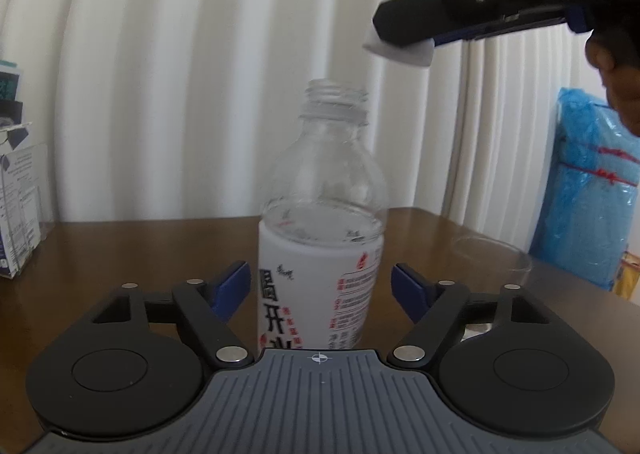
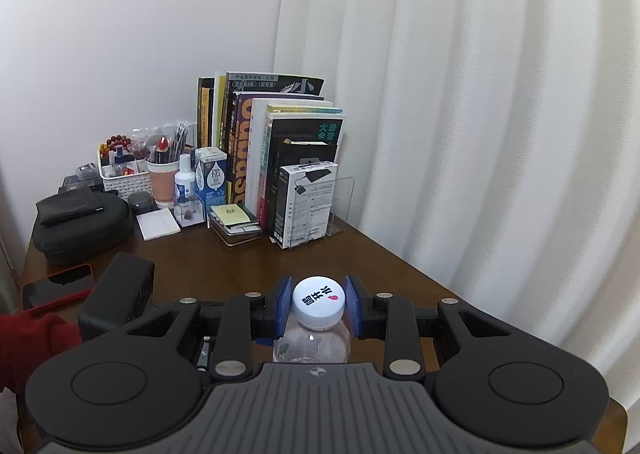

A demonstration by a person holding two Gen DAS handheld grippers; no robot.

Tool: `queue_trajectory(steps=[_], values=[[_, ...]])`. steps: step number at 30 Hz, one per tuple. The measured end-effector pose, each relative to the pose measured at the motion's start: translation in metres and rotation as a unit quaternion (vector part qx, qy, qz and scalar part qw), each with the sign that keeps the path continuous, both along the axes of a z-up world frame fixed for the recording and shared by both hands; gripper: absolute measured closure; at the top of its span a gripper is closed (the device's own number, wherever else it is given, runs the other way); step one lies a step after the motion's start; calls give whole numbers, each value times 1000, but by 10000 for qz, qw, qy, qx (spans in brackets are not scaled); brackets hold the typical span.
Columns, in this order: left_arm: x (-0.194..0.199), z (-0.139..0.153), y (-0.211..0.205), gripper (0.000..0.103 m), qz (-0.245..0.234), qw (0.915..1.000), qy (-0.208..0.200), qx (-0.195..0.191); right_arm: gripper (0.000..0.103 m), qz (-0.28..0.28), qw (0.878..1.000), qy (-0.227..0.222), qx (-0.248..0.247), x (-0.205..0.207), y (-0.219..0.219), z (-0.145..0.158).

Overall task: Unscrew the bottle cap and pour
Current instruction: 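Grasp the clear water bottle with the left tool while the right tool lifts the cap toward it, then lower the white cap onto the bottle mouth with the right tool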

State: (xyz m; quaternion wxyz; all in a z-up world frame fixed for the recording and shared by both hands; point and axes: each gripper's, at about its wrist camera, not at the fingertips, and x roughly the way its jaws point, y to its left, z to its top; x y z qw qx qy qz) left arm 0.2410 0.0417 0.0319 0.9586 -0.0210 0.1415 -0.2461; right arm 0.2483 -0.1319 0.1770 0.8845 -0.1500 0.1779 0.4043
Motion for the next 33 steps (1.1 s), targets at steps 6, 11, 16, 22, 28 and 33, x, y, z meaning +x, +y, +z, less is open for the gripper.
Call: queue_trajectory(steps=[6, 11, 16, 22, 28, 33], values=[[1, -1, 3, 42, -47, 9999, 52, -101, 71, 65, 9999, 6, -87, 4, 6, -1], [0, 0, 2, 43, -47, 10000, 33, -55, 71, 93, 9999, 62, -127, 9, 9, -2], [-2, 1, 0, 43, -41, 10000, 28, -41, 71, 123, 9998, 149, -93, 15, 9, -2], [-3, 3, -4, 43, -33, 10000, 32, -44, 71, 153, 9994, 257, -166, 22, 12, -3], [2, 2, 5, 43, -109, 9999, 20, -57, 71, 167, 9991, 316, -211, 25, 15, -5], [1, 2, 3, 43, -105, 9999, 23, -50, 71, 184, 9988, 371, -247, 29, 17, -7]])
